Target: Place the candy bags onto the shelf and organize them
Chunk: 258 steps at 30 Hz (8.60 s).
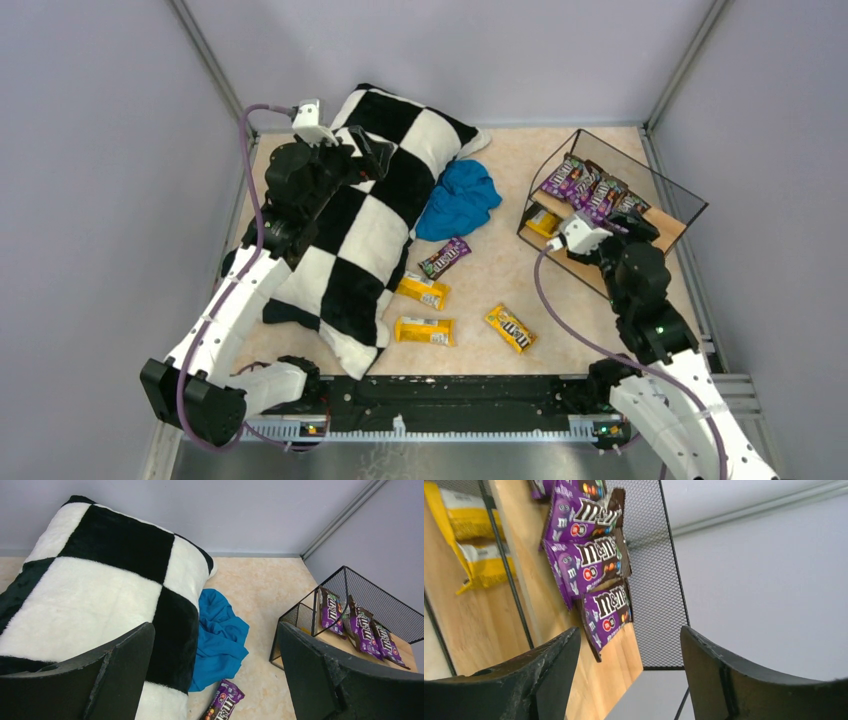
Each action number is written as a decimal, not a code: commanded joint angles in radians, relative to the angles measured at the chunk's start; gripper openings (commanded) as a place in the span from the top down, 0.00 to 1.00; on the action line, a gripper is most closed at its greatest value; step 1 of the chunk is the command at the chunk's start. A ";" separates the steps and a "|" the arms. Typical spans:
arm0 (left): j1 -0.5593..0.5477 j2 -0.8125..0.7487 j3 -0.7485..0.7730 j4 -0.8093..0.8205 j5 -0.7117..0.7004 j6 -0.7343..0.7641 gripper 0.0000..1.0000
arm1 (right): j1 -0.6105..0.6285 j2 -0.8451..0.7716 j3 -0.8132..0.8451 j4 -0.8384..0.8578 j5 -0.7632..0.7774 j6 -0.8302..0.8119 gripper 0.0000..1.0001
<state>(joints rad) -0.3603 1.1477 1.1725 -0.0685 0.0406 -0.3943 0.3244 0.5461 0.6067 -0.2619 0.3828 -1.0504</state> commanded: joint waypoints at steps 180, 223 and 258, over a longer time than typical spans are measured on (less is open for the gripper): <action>0.188 0.095 -0.002 0.096 0.184 -0.123 0.01 | 1.017 1.242 0.611 -0.235 0.829 1.127 1.00; 0.182 0.103 0.001 0.102 0.219 -0.136 0.02 | 0.057 0.156 0.138 -0.006 0.370 0.096 1.00; 0.182 0.134 0.002 0.110 0.266 -0.169 0.02 | -0.082 0.083 -0.016 0.126 0.257 0.116 0.64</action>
<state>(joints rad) -0.1776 1.2747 1.1683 -0.0063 0.2981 -0.5564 0.2523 0.6514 0.5552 -0.1623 0.6540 -0.9337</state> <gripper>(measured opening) 0.987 0.311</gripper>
